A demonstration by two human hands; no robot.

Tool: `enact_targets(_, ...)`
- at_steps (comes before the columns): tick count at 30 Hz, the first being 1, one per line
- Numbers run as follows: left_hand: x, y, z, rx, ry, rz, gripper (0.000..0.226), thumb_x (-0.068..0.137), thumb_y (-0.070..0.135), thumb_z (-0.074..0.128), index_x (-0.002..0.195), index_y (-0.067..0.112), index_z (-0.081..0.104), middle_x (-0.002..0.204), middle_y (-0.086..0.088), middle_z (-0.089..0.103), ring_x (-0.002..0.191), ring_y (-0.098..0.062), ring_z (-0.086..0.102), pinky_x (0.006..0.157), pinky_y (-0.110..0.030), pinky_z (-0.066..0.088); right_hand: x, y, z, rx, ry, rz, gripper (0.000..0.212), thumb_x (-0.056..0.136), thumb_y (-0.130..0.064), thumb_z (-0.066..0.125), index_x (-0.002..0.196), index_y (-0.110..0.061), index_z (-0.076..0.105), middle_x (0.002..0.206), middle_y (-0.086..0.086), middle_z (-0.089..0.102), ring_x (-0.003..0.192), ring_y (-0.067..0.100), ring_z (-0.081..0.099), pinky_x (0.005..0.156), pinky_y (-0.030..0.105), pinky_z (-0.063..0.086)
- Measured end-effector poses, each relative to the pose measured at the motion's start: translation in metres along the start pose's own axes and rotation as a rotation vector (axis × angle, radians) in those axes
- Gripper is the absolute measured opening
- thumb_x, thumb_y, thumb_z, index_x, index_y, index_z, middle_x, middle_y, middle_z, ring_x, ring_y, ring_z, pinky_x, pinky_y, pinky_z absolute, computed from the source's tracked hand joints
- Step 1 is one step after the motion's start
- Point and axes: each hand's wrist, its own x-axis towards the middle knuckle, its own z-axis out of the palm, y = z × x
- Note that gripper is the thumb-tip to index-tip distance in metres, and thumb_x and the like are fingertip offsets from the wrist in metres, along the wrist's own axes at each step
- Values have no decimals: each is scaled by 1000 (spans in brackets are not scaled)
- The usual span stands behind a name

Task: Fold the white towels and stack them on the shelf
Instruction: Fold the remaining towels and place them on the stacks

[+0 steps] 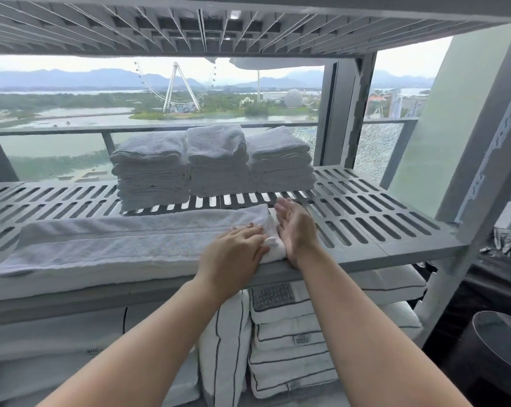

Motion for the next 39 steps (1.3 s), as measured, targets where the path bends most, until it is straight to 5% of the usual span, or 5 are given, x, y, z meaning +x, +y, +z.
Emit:
enact_targets(13, -6, 19, 2, 110, -12, 107, 42, 107, 37, 40, 143, 23, 55, 149, 4, 51, 143, -13, 40, 119, -37, 30, 1, 0, -4, -161, -245, 3, 99, 90, -79, 18, 157, -7, 12, 165, 9, 15, 151, 20, 17, 110, 27, 21)
enact_targets(19, -10, 10, -6, 50, -146, 170, 51, 108, 31, 33, 156, 15, 32, 163, -1, 28, 152, -12, 17, 124, -30, 12, 8, 8, -7, -325, -184, -107, 72, 95, -57, 42, 148, -10, 42, 149, -2, 48, 140, 13, 40, 110, 26, 30)
enact_targets(27, -41, -35, -40, 48, -74, -44, 52, 94, 49, 59, 141, 26, 56, 150, 9, 50, 136, -13, 49, 114, -32, 35, 1, 11, -2, -690, -172, -242, 47, 96, -1, 43, 134, -22, 59, 144, 4, 54, 100, 2, 57, 89, 21, 45)
enact_targets(31, -54, -45, -49, -48, -35, -43, 35, 93, 35, 67, 128, 29, 67, 139, 12, 60, 125, -11, 59, 102, -29, 48, -6, 13, 2, -1109, -137, -344, 54, 91, 5, 41, 133, -22, 61, 160, 6, 33, 146, 18, 31, 122, 36, 22)
enact_targets(39, -88, -110, -91, -9, 41, -56, 20, 92, 34, 67, 111, 30, 74, 124, 19, 68, 96, -14, 71, 73, -34, 59, -27, 7, 45, -1639, 117, -377, 51, 89, 4, 46, 123, -27, 69, 160, 20, 28, 150, 32, 20, 122, 49, 16)
